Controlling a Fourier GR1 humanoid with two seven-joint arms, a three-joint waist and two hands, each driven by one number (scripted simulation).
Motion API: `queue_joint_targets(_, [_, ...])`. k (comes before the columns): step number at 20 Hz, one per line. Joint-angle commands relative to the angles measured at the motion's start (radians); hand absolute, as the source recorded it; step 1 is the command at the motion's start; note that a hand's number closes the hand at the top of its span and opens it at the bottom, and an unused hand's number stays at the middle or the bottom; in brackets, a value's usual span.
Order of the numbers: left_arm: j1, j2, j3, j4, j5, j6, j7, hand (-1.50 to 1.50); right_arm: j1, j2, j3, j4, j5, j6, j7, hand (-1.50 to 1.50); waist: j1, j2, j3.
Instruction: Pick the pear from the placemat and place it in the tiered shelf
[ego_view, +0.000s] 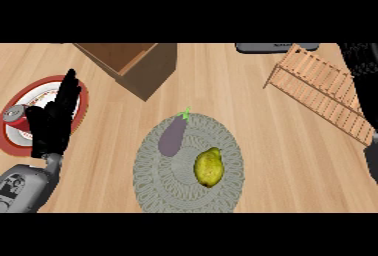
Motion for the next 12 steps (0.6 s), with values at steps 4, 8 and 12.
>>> queue_joint_targets(4, [-0.023,-0.021,0.044,-0.006,0.06,-0.041,0.002,0.0,0.198,0.261,-0.178,0.085,-0.223,-0.162,-0.078,1.5,-0.013,-0.009,-0.019])
queue_joint_targets(8, [0.002,-0.055,0.038,-0.014,0.116,-0.084,0.001,0.0,0.343,0.444,-0.253,0.27,-0.312,-0.313,0.008,1.5,-0.02,0.015,-0.017])
queue_joint_targets(12, [0.01,-0.055,0.05,-0.013,0.158,-0.139,-0.004,0.0,0.345,0.453,-0.231,0.274,-0.732,-0.183,-0.178,-1.5,0.006,-0.007,-0.014])
